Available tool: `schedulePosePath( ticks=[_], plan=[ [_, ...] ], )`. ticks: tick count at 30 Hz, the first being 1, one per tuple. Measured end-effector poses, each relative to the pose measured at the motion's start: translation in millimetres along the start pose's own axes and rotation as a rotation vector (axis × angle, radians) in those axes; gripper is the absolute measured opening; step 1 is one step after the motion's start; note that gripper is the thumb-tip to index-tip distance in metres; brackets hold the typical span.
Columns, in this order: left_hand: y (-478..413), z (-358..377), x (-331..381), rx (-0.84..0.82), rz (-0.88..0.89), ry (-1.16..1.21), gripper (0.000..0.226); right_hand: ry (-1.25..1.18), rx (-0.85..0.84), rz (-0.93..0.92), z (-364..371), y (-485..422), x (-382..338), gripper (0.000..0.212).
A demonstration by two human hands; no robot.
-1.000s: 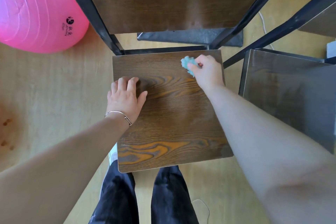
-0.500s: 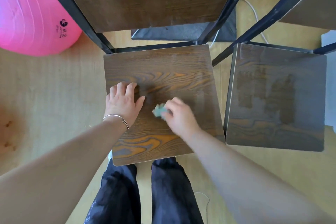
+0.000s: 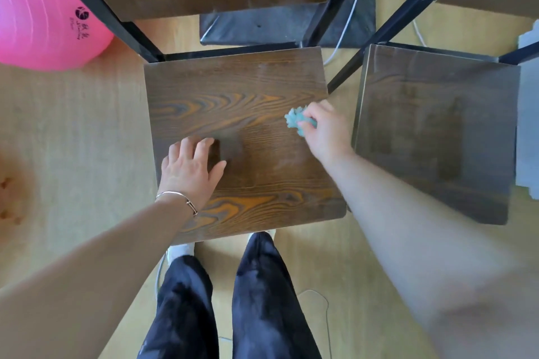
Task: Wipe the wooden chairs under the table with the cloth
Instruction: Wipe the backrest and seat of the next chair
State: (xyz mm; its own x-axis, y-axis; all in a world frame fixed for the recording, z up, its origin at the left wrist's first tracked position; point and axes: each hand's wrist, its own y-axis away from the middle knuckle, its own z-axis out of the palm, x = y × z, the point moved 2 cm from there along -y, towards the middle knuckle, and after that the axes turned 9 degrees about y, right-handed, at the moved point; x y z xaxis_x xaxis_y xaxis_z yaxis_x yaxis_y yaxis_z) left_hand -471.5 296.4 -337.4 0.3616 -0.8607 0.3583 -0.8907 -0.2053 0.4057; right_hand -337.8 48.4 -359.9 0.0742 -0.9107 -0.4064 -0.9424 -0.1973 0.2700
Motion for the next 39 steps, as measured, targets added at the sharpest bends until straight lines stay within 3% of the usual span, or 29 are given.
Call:
schedulePosePath(
  ticks=[6,10,16,20,24,28,32,36,39],
  plan=[
    [13.9,6.1,-8.3,-0.005,0.023,0.002,0.054,-0.101,-0.027,-0.029,47.6,119.8,-19.8,0.003],
    [18.1,2.9,-13.7,0.013,-0.005,0.030,0.055,-0.138,-0.129,-0.071,54.5,138.8,-31.8,0.003],
    [-3.8,-0.2,1.0,0.024,0.041,0.004,0.054,-0.155,0.137,-0.031,-8.2,-2.0,-22.2,0.007],
    [-29.9,-2.2,20.9,0.037,0.058,0.033,0.055,0.049,0.105,-0.132,-28.0,-101.0,-23.5,0.011],
    [-46.3,2.1,34.6,0.031,0.100,0.039,0.055,0.082,0.116,-0.202,-20.1,-120.8,-9.4,0.014],
    [-52.8,2.7,42.2,0.024,0.099,0.044,0.055,0.030,0.098,-0.200,-11.9,-91.0,-1.4,0.010],
    [-47.3,-5.3,42.9,0.003,0.093,0.036,0.055,-0.038,-0.048,-0.327,5.5,10.0,9.7,0.004],
    [-40.2,-5.0,35.9,0.001,0.088,0.010,0.055,0.001,-0.161,-0.404,31.2,114.0,22.7,0.016],
    [-39.6,-3.5,25.6,0.005,0.056,0.013,0.055,-0.066,-0.140,-0.309,30.3,106.6,17.5,0.007]
  ],
)
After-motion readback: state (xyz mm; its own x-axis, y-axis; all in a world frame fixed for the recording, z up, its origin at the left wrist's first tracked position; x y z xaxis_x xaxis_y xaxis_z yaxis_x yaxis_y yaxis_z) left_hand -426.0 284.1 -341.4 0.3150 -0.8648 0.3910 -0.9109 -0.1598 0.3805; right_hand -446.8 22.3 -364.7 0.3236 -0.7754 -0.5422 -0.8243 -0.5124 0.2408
